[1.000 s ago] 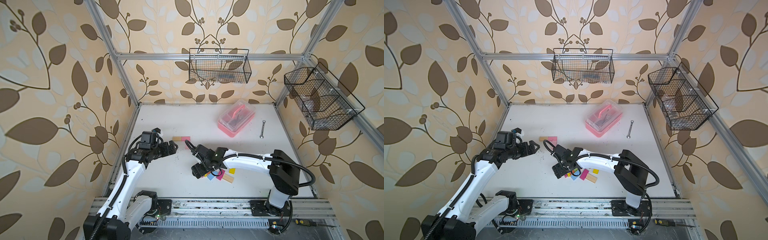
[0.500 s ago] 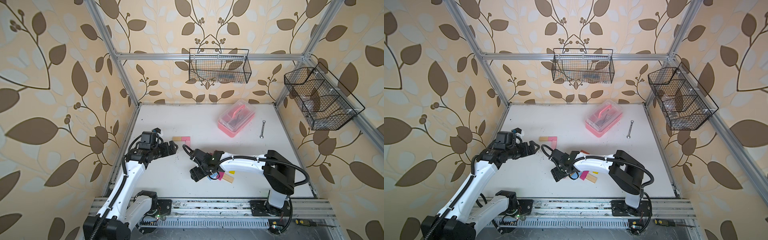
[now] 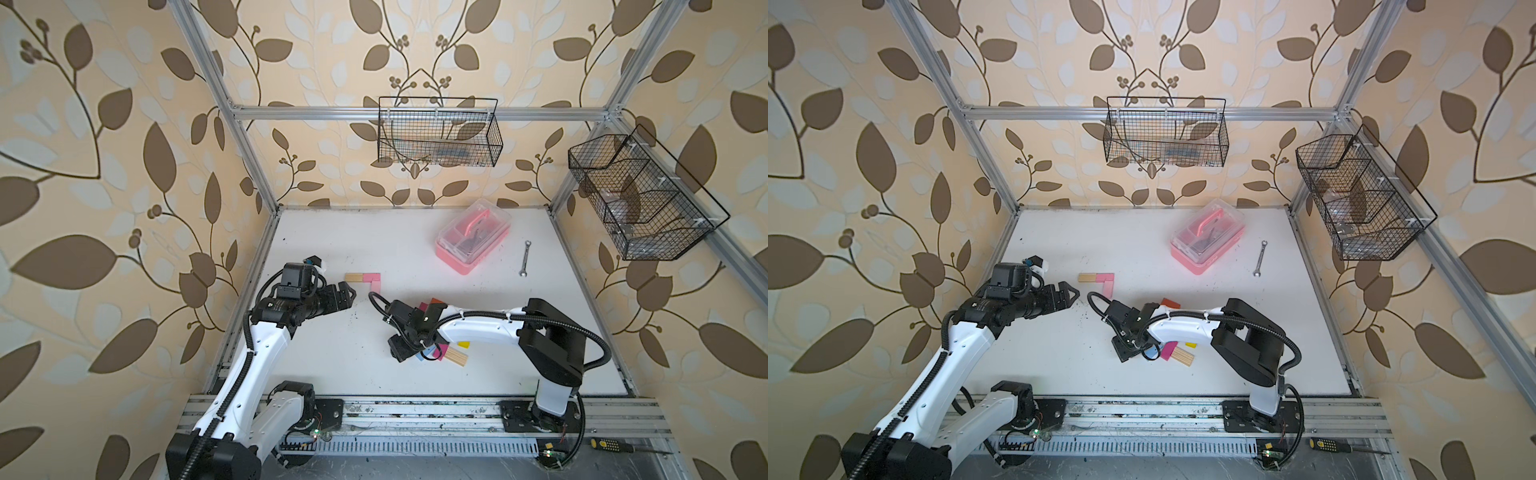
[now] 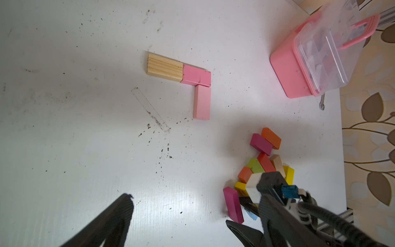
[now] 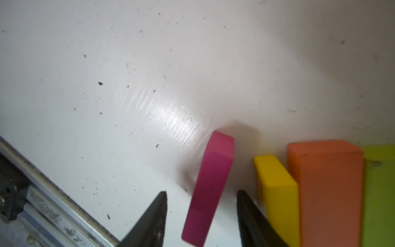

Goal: Assemble the number 7 with building blocks
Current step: Pick up the building block from the center of the board.

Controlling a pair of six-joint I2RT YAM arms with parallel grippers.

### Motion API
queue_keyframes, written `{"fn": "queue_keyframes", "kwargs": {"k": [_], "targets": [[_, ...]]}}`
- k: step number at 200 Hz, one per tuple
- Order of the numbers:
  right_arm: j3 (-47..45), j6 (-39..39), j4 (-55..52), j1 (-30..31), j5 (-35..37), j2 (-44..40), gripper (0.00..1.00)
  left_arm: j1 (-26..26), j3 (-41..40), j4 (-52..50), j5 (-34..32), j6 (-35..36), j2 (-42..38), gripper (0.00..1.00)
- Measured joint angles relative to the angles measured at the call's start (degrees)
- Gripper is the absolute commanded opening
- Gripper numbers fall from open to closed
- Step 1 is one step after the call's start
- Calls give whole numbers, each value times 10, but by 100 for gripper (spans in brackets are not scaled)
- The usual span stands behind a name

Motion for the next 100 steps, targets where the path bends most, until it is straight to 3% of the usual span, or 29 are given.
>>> {"fn": "queue_keyframes", "kwargs": {"k": [29, 43, 100], "targets": [[2, 2, 10, 0, 2, 6, 12, 0, 0, 0, 0, 0, 0, 95], [0, 10, 26, -3, -1, 6, 6, 0, 0, 0, 0, 0, 0, 95], [-47, 84, 198, -41, -136, -5, 4, 0, 0, 0, 0, 0, 0, 95]]}}
